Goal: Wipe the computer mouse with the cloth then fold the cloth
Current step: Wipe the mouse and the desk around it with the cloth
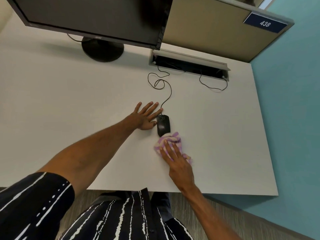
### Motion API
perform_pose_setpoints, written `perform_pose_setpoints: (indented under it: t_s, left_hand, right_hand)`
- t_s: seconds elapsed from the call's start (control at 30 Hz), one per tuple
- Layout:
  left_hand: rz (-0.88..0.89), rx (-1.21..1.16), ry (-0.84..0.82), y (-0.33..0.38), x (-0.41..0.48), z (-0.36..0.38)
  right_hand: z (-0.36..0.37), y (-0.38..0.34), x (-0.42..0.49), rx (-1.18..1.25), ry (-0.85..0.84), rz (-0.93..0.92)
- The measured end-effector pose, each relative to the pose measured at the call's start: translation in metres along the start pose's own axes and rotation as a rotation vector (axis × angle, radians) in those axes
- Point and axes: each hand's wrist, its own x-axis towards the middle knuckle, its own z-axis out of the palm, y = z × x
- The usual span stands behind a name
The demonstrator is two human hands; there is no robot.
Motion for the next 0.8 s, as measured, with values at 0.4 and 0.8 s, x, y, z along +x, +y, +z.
perform_pose_setpoints:
  t_s: [0.4, 0.8]
  left_hand:
    - [0.003, 0.013, -0.016, 0.0, 0.003, -0.001]
    - [-0.001, -0.011, -0.032, 0.0, 0.001, -0.002]
  right_hand:
    - [0.001, -0.015, 0.025, 0.055, -0.05, 0.16]
    - [-0.021, -0.012, 0.029, 0.066, 0.15, 0.116]
